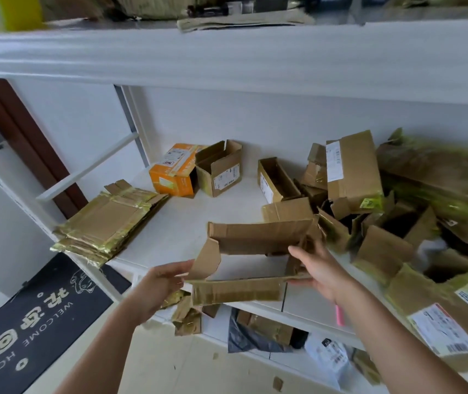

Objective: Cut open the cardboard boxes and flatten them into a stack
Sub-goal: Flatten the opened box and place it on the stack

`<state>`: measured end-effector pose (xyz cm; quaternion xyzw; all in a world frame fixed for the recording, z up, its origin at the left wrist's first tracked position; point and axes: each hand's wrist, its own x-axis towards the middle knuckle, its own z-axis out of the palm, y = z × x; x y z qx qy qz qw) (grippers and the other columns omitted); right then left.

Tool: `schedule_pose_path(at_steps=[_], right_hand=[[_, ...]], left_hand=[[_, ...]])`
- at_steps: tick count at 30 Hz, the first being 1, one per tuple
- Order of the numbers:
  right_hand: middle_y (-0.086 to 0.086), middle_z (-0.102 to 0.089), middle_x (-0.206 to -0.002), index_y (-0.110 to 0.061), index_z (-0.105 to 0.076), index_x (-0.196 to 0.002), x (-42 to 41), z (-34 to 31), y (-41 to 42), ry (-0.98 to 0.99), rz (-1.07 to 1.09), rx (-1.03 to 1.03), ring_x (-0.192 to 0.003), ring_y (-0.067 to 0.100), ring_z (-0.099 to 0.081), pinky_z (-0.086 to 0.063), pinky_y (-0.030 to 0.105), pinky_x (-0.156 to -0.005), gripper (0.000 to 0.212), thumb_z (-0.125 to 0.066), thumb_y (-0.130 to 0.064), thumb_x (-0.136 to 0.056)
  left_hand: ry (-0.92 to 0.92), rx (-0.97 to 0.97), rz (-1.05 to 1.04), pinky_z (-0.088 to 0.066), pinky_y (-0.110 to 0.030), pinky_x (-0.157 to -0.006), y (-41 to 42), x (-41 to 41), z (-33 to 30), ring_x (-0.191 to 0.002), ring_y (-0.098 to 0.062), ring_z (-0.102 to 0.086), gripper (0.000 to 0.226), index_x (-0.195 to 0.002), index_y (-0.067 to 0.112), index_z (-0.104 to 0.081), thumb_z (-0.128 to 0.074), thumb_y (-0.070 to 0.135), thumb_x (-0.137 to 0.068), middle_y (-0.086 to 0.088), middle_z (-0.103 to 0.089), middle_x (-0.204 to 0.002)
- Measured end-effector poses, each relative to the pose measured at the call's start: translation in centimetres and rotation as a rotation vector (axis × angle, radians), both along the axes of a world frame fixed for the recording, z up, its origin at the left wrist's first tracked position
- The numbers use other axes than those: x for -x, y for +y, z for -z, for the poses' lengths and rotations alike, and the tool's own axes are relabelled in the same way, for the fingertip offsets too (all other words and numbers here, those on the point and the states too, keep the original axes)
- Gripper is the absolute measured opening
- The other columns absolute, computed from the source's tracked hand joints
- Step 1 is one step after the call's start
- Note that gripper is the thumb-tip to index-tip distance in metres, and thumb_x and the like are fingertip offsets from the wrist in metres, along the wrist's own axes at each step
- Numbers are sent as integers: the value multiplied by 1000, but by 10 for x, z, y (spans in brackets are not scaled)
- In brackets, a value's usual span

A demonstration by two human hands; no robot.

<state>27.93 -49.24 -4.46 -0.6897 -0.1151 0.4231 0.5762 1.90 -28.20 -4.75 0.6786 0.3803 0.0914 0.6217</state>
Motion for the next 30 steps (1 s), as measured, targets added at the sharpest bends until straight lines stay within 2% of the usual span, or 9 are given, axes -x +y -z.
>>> schedule_pose_path(at_steps=[3,6,11,15,18,20,24,27,30], right_hand=[[-1,-47,-141,-37,-32,-146,6,-4,-2,2,-32,-40,-107,23,-62,-57,51,-89,65,-68,-29,-92],[2,-49,-134,-32,-34,-145,12,-8,0,-21,-37,-59,-101,17,-57,-60,46,-82,63,-68,-25,-92],[1,-48,-135,-34,-33,-147,20,-6,1,-21,-40,-77,-105,18,-56,-61,45,-82,70,-70,-24,-89],[2,-47,-142,-37,-35,-144,25,-5,0,-43,-71,-92,-104,15,-59,-62,38,-76,69,-73,-26,-87],[0,-41,-149,-38,-32,-146,20,-7,-5,-115,-53,-59,-105,17,-58,-62,37,-77,73,-74,-33,-86],[-6,-37,-147,-39,-32,-147,15,-14,-11,-184,-88,-14,-109,18,-55,-62,35,-78,78,-73,-47,-80],[1,-46,-143,-40,-38,-147,-7,-24,-24,-48,-185,-103,-120,25,-55,-61,41,-79,86,-72,-53,-70],[19,-55,-135,-28,-40,-148,-18,-24,-29,70,-299,-176,-116,27,-61,-59,37,-81,77,-72,-35,-79],[9,-56,-133,-33,-40,-142,-11,-16,-22,-119,-355,-67,-117,21,-57,-51,34,-92,74,-76,-28,-77]], left_hand=[[-35,150,-89,-46,-35,-100,-1,2,-18,-115,-20,-64,51,-108,16,-76,-34,-9,-94,-4,-70,-122],[80,-47,-17,-52,-30,-86,-11,-12,-36,-107,-19,-63,22,-116,25,-70,-58,19,-99,-1,-67,-117],[443,-482,-4,-42,-30,-77,-30,-44,-33,-104,-21,-52,74,-130,21,-39,-86,31,-73,-1,-52,-116],[530,-562,-90,-40,-26,-64,-33,-47,-23,-93,-19,-52,56,-123,14,-42,-78,22,-80,-3,-55,-109],[302,-432,-109,-51,-32,-69,-25,-35,-18,-92,-23,-59,20,-105,21,-63,-64,8,-90,-3,-62,-97],[154,-249,-143,-51,-41,-71,-13,-21,-19,-79,-28,-61,29,-82,25,-70,-54,5,-96,-8,-64,-80],[-90,222,-217,-60,-32,-63,9,10,-21,-79,-29,-62,22,-113,-3,-64,-49,5,-100,-21,-64,-92],[-118,305,-187,-57,-26,-56,19,23,-17,-72,-26,-48,20,-109,-10,-58,-50,5,-98,-16,-46,-97],[-112,368,-172,-54,-23,-51,16,25,-18,-61,-18,-53,14,-103,-4,-59,-49,4,-98,-14,-48,-83]])
